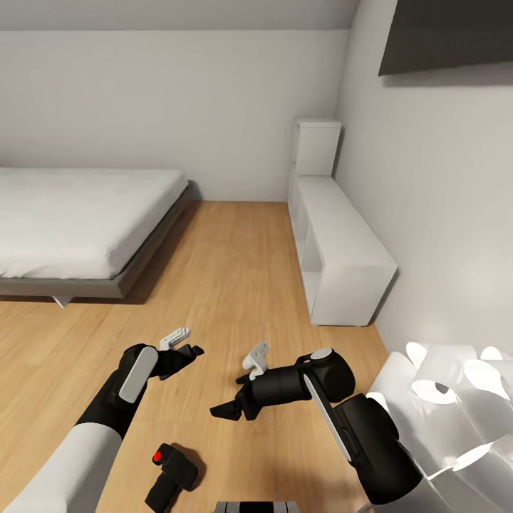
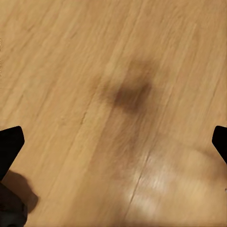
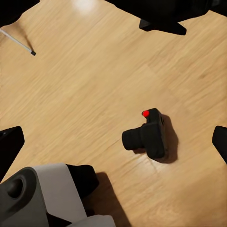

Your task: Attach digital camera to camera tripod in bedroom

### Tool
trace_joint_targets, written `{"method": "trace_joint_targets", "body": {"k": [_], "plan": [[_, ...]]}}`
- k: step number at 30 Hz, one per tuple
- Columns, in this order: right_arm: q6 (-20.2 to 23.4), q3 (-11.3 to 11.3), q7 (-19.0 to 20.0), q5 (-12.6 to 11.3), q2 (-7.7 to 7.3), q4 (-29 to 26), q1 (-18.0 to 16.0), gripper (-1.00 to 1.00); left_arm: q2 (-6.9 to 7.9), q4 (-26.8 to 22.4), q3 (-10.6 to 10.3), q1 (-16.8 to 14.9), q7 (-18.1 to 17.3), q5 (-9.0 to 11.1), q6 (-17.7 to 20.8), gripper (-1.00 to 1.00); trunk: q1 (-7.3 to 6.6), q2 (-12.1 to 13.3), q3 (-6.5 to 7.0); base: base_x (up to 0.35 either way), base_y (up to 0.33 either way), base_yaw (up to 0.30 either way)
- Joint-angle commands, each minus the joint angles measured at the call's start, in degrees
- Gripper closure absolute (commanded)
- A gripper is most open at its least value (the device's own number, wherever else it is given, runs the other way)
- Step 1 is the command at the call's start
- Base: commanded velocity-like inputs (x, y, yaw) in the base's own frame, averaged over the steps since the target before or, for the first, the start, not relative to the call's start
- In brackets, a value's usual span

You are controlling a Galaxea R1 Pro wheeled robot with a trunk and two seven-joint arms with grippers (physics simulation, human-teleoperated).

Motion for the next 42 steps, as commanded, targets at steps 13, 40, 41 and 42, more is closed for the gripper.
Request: {"method": "trace_joint_targets", "body": {"k": [13,40,41,42], "plan": [[0.21,0.0,0.53,0.72,0.04,-0.06,-0.03,-1.0,0.03,-0.13,-0.06,-0.02,0.59,0.6,0.12,-1.0,-0.01,-0.02,-0.05,0.0,0.0,0.0],[0.21,8.43,1.5,0.35,-3.35,-1.39,0.05,-1.0,0.11,0.0,0.05,-0.02,0.9,0.25,0.12,-1.0,-0.01,-0.02,-0.05,0.0,0.0,0.0],[0.21,9.09,1.71,0.34,-3.51,-1.44,0.05,-1.0,0.11,0.0,0.06,-0.02,0.9,0.25,0.12,-1.0,-0.01,-0.02,-0.05,0.0,0.0,0.0],[0.21,9.67,1.93,0.34,-3.63,-1.49,0.05,-1.0,0.11,0.0,0.07,-0.02,0.9,0.25,0.12,-1.0,-0.01,-0.02,-0.05,0.0,0.0,0.0]]}}
